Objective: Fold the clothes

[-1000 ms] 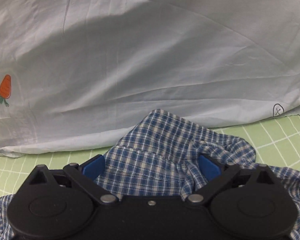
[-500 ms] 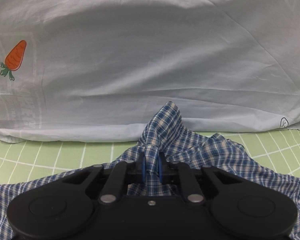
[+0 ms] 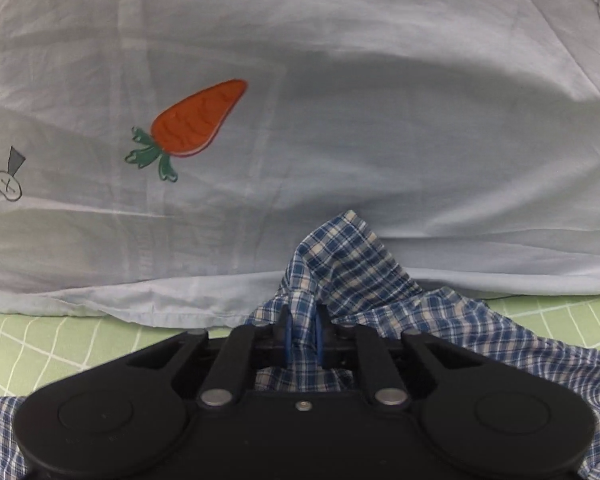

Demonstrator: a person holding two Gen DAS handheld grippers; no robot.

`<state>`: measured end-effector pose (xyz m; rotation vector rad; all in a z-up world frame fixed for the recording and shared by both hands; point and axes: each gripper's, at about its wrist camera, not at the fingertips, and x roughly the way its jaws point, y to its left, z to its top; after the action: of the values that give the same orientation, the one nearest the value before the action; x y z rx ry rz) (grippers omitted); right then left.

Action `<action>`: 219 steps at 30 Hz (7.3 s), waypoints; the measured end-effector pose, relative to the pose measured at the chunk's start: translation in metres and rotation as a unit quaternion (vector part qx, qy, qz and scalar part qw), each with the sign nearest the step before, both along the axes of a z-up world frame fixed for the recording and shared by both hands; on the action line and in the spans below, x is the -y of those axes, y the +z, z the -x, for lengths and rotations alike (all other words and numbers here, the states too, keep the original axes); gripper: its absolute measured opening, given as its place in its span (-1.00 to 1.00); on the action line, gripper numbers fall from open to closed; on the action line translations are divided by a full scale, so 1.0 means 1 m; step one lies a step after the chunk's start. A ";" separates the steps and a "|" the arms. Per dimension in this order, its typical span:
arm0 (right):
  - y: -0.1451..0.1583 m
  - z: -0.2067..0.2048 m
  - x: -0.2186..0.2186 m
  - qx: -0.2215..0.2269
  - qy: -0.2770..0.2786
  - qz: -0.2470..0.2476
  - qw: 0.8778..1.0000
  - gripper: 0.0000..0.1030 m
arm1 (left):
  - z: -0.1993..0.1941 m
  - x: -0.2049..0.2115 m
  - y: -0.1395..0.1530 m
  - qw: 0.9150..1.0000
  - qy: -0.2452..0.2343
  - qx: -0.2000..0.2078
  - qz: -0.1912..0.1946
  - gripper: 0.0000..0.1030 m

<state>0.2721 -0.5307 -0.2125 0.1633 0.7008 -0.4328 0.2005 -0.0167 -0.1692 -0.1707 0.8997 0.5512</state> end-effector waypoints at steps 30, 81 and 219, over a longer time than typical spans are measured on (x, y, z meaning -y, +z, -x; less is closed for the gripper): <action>0.035 0.503 0.178 -0.036 -0.229 -0.053 0.971 0.98 | 0.300 0.385 -0.003 0.843 -0.513 -0.149 0.056 0.72; 0.015 0.553 0.176 -0.031 -0.221 -0.128 0.966 0.28 | 0.293 0.360 0.016 0.887 -0.429 -0.168 -0.010 0.99; 0.034 0.311 -0.004 0.033 -0.125 -0.071 0.989 0.96 | 0.075 0.177 0.009 0.936 -0.340 -0.085 0.042 0.71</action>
<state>-0.0387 -0.5266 -0.1785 0.4005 0.6487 -0.6143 0.1258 -0.1938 -0.1604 0.1177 1.0793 -0.1212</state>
